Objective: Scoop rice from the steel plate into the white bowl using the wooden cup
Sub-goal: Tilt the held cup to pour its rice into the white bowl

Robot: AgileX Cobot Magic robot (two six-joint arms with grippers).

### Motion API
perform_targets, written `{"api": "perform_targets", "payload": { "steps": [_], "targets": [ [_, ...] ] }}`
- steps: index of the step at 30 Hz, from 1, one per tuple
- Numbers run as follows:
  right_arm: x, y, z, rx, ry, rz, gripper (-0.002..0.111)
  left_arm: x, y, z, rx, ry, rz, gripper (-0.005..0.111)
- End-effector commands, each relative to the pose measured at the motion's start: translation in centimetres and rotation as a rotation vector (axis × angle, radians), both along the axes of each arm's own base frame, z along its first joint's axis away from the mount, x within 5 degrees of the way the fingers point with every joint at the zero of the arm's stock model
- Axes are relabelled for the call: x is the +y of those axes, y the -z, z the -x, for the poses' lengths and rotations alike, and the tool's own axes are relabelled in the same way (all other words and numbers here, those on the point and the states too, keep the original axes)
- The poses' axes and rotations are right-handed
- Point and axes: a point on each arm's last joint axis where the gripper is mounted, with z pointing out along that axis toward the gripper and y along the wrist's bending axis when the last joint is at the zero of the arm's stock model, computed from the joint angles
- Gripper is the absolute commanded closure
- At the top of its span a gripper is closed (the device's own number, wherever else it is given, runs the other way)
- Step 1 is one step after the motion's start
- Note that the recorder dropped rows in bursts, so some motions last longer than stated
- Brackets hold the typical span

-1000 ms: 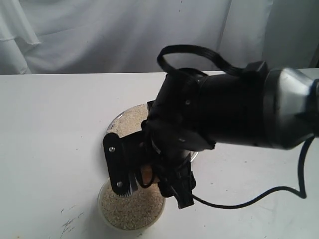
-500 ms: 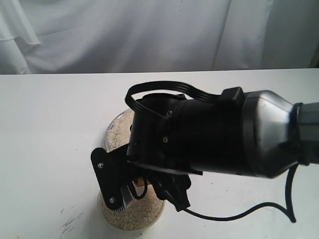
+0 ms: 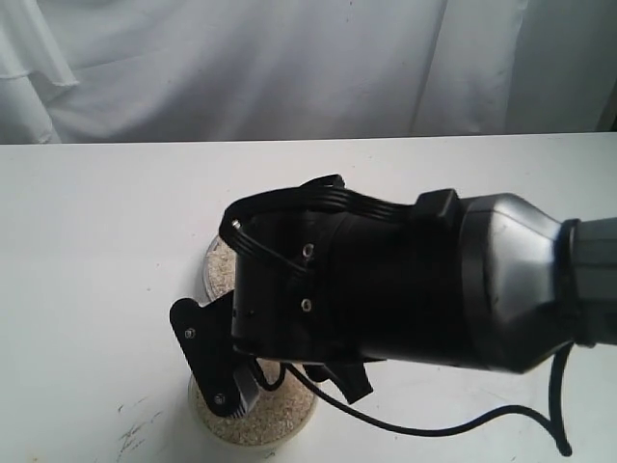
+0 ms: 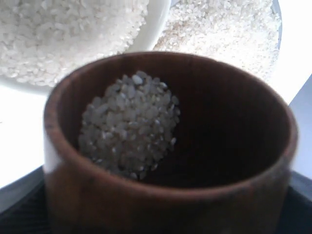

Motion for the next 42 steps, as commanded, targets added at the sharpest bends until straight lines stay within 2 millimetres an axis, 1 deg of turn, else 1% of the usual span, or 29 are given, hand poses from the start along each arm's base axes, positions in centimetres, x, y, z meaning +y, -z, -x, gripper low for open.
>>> {"api": "perform_targets", "payload": {
  "steps": [1,6,11,15,23,28,38,42],
  "targets": [
    [-0.2,-0.1,0.0,-0.02,-0.017,0.04,0.108,0.0,0.1,0.0,-0.007,0.001,0.004,0.107],
    [-0.1,0.2,0.2,-0.037,-0.041,0.083,0.108,0.0,0.1,0.0,-0.007,0.001,0.004,0.107],
    [0.9,1.7,0.9,-0.053,-0.09,0.144,0.108,0.0,0.1,0.0,-0.007,0.001,0.004,0.107],
    [1.1,2.1,1.0,-0.081,-0.109,0.183,0.108,0.0,0.1,0.0,-0.007,0.001,0.004,0.107],
    [1.2,2.0,1.4,-0.1,-0.118,0.208,0.108,0.0,0.1,0.0,-0.007,0.001,0.004,0.107],
    [1.5,1.7,1.8,-0.147,-0.154,0.23,0.108,0.0,0.1,0.0,-0.007,0.001,0.004,0.107],
    [1.3,1.5,1.7,-0.176,-0.151,0.257,0.108,0.0,0.1,0.0,-0.007,0.001,0.004,0.107],
    [1.4,1.8,1.8,-0.185,-0.155,0.28,0.108,0.0,0.1,0.0,-0.007,0.001,0.004,0.107]
  ]
}}
